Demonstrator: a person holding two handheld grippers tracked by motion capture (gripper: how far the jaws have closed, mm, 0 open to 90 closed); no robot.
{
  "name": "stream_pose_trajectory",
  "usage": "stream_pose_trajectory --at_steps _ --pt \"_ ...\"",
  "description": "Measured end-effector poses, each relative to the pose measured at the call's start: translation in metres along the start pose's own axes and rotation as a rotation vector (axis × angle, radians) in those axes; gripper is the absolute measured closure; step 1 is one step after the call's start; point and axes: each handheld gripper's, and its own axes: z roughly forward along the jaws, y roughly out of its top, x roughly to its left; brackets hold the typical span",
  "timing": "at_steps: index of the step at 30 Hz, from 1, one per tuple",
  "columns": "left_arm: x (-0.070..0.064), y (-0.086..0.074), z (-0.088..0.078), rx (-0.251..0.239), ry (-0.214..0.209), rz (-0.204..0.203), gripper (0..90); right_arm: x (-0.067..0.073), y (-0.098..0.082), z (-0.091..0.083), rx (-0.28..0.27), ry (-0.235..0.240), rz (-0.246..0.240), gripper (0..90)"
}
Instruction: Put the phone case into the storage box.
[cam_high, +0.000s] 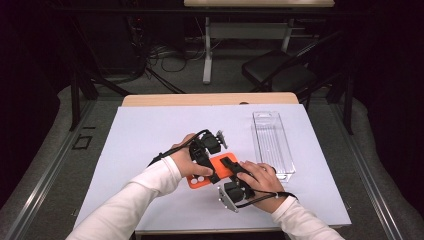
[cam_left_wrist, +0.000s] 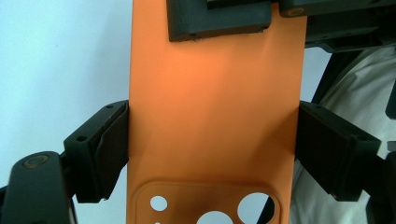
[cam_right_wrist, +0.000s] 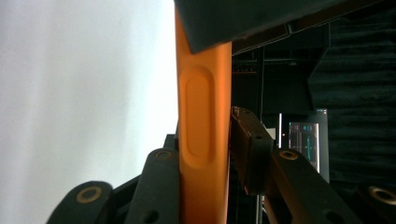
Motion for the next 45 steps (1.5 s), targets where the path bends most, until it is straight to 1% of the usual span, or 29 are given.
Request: stream_pose_trajectory --at_steps 4,8,11,12,15,16,21,23,28,34,39,42,45 --pt "0.0019 -0.0009 -0.0008 -0.004 -0.014 -0.007 15.7 0.0004 0.0003 0.0 0.001 -0.004 -0.007 75.8" --pt "0.0031 -0.0021 -0.0002 -0.019 -0.024 -0.021 15.7 0.0003 -0.0003 0.0005 -0.001 -0.017 -0.024 78.1" --pt "0.0043 -0.0027 0.0002 -0.022 -0.032 -0.022 15.7 0.0013 -0.0005 0.0006 -0.002 -0.023 -0.025 78.8" --pt "0.0043 -0.0029 0.0005 -0.026 -0.037 -0.029 15.7 0.0017 -0.0004 0.0006 -0.002 -0.028 -0.027 79.2" --pt "0.0043 -0.0035 0.001 -0.027 -0.039 -0.033 15.8 0.0026 -0.0003 0.0004 -0.001 -0.031 -0.029 80.0" --pt "0.0047 -0.0035 0.0009 -0.022 -0.037 -0.027 15.8 0.0028 -0.0001 0.0004 0.0 -0.032 -0.031 80.0" --pt "0.0055 -0.0041 0.0004 -0.016 -0.041 -0.029 15.8 0.0038 0.0005 0.001 -0.005 -0.043 -0.046 81.4" --pt "0.0053 -0.0045 0.0005 -0.022 -0.04 -0.033 15.8 0.0039 0.0008 0.001 -0.003 -0.047 -0.049 81.9" --pt "0.0056 -0.005 -0.0007 -0.022 -0.042 -0.033 15.9 0.0041 0.001 0.0007 -0.003 -0.07 -0.063 84.0" --pt "0.0068 -0.0068 -0.0016 -0.024 -0.053 -0.049 15.8 0.0046 0.002 0.0017 -0.009 -0.084 -0.064 85.0" --pt "0.0072 -0.008 -0.0029 -0.027 -0.055 -0.049 15.8 0.0052 0.003 0.002 -0.011 -0.105 -0.082 85.7" --pt "0.0078 -0.0087 -0.0035 -0.035 -0.061 -0.048 15.8 0.0052 0.0027 0.0019 -0.012 -0.116 -0.079 86.2" --pt "0.0075 -0.0093 -0.0041 -0.036 -0.064 -0.048 15.7 0.005 0.0031 0.0014 -0.014 -0.131 -0.091 86.8"
